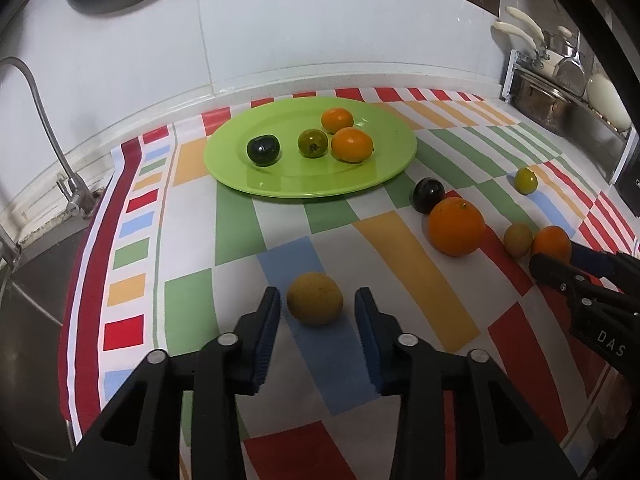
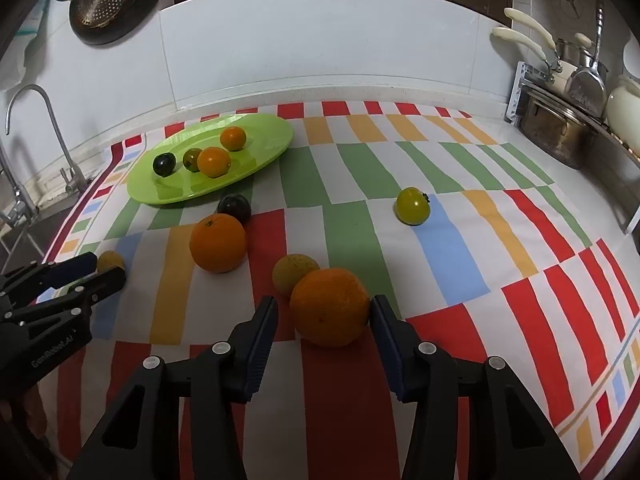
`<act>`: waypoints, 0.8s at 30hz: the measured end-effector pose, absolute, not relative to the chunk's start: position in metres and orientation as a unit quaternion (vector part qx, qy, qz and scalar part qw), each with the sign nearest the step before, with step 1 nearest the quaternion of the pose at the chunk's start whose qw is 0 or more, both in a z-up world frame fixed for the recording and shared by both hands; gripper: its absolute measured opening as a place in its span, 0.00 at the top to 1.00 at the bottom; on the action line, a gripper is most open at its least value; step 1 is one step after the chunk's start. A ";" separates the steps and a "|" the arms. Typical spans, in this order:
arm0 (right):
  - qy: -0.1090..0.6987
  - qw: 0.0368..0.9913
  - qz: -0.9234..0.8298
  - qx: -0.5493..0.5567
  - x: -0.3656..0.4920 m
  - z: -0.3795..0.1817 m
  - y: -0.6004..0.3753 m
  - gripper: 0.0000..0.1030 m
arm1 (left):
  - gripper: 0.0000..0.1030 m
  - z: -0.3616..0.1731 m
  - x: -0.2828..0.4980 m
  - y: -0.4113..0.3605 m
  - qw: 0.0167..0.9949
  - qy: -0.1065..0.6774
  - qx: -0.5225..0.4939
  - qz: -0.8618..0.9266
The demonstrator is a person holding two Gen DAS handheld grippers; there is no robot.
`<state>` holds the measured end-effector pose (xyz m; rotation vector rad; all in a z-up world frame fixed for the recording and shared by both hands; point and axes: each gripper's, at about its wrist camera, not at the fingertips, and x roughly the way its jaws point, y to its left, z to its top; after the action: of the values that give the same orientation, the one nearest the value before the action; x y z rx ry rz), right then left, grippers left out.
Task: Organize fruits
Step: 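Grasp the tan round fruit with the left gripper while the right grasps the large orange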
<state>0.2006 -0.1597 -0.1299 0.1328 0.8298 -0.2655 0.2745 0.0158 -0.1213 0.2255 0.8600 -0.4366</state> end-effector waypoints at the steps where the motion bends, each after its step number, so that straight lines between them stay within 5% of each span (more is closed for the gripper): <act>1: 0.405 0.903 -0.128 0.068 0.201 -0.131 -0.161 0.56 | 0.66 -0.122 0.275 0.015 0.880 0.413 0.111 -0.208; 24: 0.387 0.919 -0.049 0.055 0.184 -0.114 -0.167 0.59 | 0.71 -0.091 0.232 0.003 0.897 0.392 0.097 -0.181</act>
<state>0.1839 -0.1669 -0.1144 0.1126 0.7956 -0.1004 0.2320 0.0034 -0.0912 0.2009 0.8129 -0.3757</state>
